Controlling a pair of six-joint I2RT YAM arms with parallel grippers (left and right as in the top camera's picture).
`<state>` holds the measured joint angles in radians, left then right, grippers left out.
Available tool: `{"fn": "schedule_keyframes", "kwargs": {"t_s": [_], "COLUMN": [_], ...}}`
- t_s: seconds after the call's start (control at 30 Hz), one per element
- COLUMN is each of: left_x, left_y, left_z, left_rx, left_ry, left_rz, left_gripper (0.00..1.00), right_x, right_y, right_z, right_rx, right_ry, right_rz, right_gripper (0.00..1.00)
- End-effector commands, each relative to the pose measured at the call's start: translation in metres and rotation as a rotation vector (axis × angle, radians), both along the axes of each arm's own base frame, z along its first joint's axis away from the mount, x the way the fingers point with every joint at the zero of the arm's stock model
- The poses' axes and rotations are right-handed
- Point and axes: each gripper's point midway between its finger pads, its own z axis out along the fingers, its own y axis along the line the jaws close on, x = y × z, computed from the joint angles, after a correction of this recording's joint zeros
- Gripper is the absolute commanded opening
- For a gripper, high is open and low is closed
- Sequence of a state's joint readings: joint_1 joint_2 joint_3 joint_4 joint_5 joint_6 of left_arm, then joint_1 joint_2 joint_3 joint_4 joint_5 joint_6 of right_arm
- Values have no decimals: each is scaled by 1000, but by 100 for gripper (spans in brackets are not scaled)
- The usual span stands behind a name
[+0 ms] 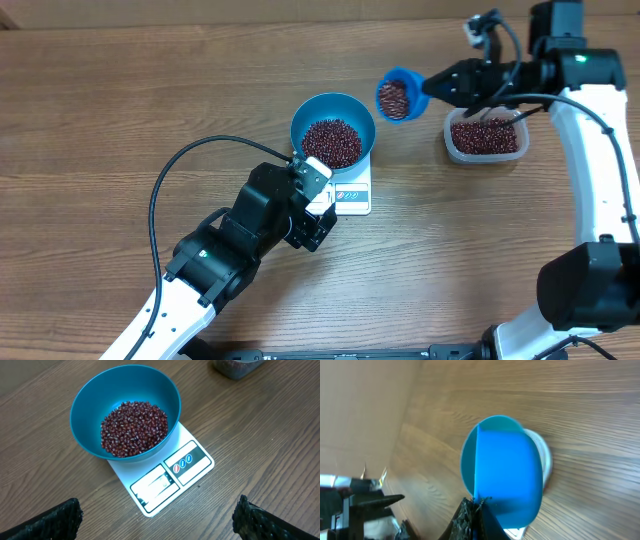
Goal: Scoop item into bowl and weigh 150g on scale
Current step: 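Lift the filled scoop with right gripper and carry it over the teal bowl, then tilt the scoop with right gripper to pour beans into the teal bowl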
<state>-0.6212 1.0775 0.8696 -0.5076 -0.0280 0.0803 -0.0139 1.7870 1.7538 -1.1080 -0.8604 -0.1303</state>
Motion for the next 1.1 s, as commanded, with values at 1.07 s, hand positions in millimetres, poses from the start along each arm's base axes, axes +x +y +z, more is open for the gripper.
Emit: {"fn": "schedule_keyframes", "kwargs": {"t_s": [1.07], "left_x": [0], "left_y": [1], "left_z": [-2], "left_rx": [2], "left_ry": [4], "left_rz": [8], "left_gripper": [100], "right_x": [1], "right_y": [94], "right_z": [-2], "right_rx": [-471], "right_ry": [-289], "right_rz": [28], "right_gripper": [4]}}
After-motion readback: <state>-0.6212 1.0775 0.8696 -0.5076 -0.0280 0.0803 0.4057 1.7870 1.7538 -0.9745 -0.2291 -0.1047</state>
